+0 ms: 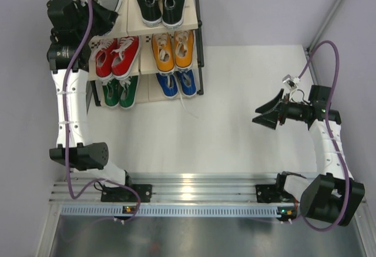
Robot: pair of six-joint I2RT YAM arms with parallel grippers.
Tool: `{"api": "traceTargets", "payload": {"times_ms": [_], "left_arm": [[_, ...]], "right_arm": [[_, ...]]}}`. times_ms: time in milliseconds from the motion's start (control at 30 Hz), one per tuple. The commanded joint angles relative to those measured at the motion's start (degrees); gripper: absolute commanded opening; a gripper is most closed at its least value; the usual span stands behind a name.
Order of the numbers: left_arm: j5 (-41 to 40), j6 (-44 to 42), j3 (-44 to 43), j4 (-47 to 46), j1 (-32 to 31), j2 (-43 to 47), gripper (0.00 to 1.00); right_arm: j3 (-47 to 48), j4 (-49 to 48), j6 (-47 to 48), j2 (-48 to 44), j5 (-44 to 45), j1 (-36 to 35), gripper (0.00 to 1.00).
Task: Place and organize the shoes onto the shoe shelf
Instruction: Adjust the shoe at the shoe shelf.
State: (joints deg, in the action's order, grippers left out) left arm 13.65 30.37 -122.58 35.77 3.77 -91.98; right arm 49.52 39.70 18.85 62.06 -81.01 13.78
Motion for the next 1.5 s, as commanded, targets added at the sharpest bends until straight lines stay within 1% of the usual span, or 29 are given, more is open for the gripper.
{"api": "traceTargets", "payload": {"times_ms": [0, 67, 167, 200, 233, 300, 333, 400, 433, 500, 533, 600, 633, 667, 700, 733, 800, 833, 900, 967, 1067, 1167, 1200, 1267, 1300, 1333, 1367, 1433, 1467], "left_arm": [[2.6, 0.8, 1.7, -3.4, 0.5, 6.0, 0.13], [2.9, 0.4, 4.0, -4.0, 0.5, 9.7, 0.18], [3.2, -1.2, 11.1, -5.7, 0.5, 15.8, 0.24], [3.5, -1.8, 15.1, -6.2, 0.5, 17.4, 0.30], [4.5, -2.4, 17.8, -7.5, 0.5, 21.1, 0.36], [5.2, -4.1, 22.7, -8.8, 0.5, 25.0, 0.46], [5.9, -4.8, 28.3, -9.9, 0.5, 29.1, 0.56], [6.0, -6.5, 34.3, -11.2, 0.5, 33.5, 0.62], [6.3, -7.1, 39.6, -11.9, 0.5, 37.7, 0.66], [7.4, -8.7, 45.0, -12.1, 0.5, 41.9, 0.70], [7.7, -9.1, 50.9, -12.3, 0.5, 46.2, 0.72], [8.6, -9.5, 56.8, -13.8, 0.5, 50.8, 0.73], [9.5, -9.9, 60.1, -14.2, 0.6, 55.2, 0.74], [10.2, -11.3, 65.1, -14.6, 0.6, 57.3, 0.75], [9.6, -11.6, 67.9, -14.7, 0.5, 59.3, 0.75], [9.2, -12.4, 70.0, -14.7, 0.5, 63.1, 0.75], [7.5, -14.2, 75.3, -14.4, 0.4, 66.5, 0.75], [6.9, -14.3, 76.3, -14.3, 0.3, 68.8, 0.75], [4.8, -14.1, 79.1, -14.1, 0.0, 70.5, 0.75], [2.9, -13.7, 80.0, -14.1, -0.1, 72.0, 0.75], [-1.9, -12.5, 79.5, -15.8, 0.0, 71.7, 0.74], [-5.5, -11.2, 75.6, -17.6, -0.1, 67.0, 0.67], [-6.3, -10.4, 72.7, -17.7, 0.0, 63.2, 0.58], [-5.5, -9.5, 69.3, -18.3, 0.0, 59.0, 0.49], [-5.1, -8.8, 67.9, -19.0, -0.1, 55.0, 0.46], [-4.9, -7.6, 64.9, -20.2, -0.1, 53.1, 0.34], [-4.9, -7.3, 63.5, -20.9, -0.1, 51.5, 0.30], [-6.2, -6.0, 60.4, -22.0, -0.1, 46.7, 0.14], [-8.4, -5.8, 57.2, -22.9, -0.1, 45.2, 0.06]], "right_arm": [[3.0, 1.5, 3.9, 0.3, -1.1, 1.1, 0.86], [3.5, 3.6, 6.3, 0.5, -1.1, 1.1, 0.86], [4.9, 8.8, 12.3, 1.0, -0.6, 1.1, 0.86], [5.2, 10.2, 13.8, 1.0, -0.4, 1.1, 0.86], [5.6, 11.6, 17.6, 1.3, 0.1, 1.1, 0.86], [7.3, 18.3, 23.0, 1.7, 0.7, 1.1, 0.88], [7.9, 20.1, 28.0, 2.0, 1.2, 1.0, 0.89], [8.7, 23.1, 30.4, 2.4, 1.6, 1.1, 0.90], [9.0, 24.6, 33.5, 2.9, 2.4, 1.1, 0.90], [10.1, 27.0, 36.5, 3.8, 3.3, 1.1, 0.90], [10.2, 27.0, 36.5, 3.8, 4.2, 1.1, 0.90], [10.3, 26.8, 37.0, 3.9, 5.0, 1.0, 0.90], [10.3, 26.3, 36.6, 3.9, 6.1, 1.1, 0.91], [10.2, 25.4, 35.7, 3.9, 6.7, 1.1, 0.91], [10.1, 24.8, 34.5, 3.5, 7.1, 1.1, 0.91], [10.0, 22.8, 33.5, 3.2, 8.1, 1.1, 0.91], [8.8, 20.4, 30.0, 1.8, 8.9, 1.1, 0.91], [8.1, 16.7, 28.4, 1.1, 10.2, 1.1, 0.91], [6.0, 12.8, 23.5, -1.0, 11.6, 1.1, 0.91], [4.1, 8.7, 21.2, -2.2, 13.2, 1.1, 0.91], [3.2, 7.3, 19.6, -3.4, 14.5, 1.1, 0.91], [2.8, 7.0, 19.1, -3.7, 14.5, 1.1, 0.91], [2.7, 7.0, 19.1, -3.7, 14.5, 1.1, 0.91], [2.6, 7.1, 19.1, -3.8, 14.3, 1.1, 0.91], [2.6, 7.1, 19.1, -3.9, 14.1, 1.1, 0.91], [2.5, 7.1, 19.2, -3.8, 14.1, 1.1, 0.91], [2.5, 7.3, 19.3, -4.0, 14.1, 1.1, 0.91], [2.3, 7.5, 19.6, -4.2, 13.5, 1.0, 0.91], [2.1, 7.4, 19.5, -4.3, 13.3, 1.1, 0.91]]}}
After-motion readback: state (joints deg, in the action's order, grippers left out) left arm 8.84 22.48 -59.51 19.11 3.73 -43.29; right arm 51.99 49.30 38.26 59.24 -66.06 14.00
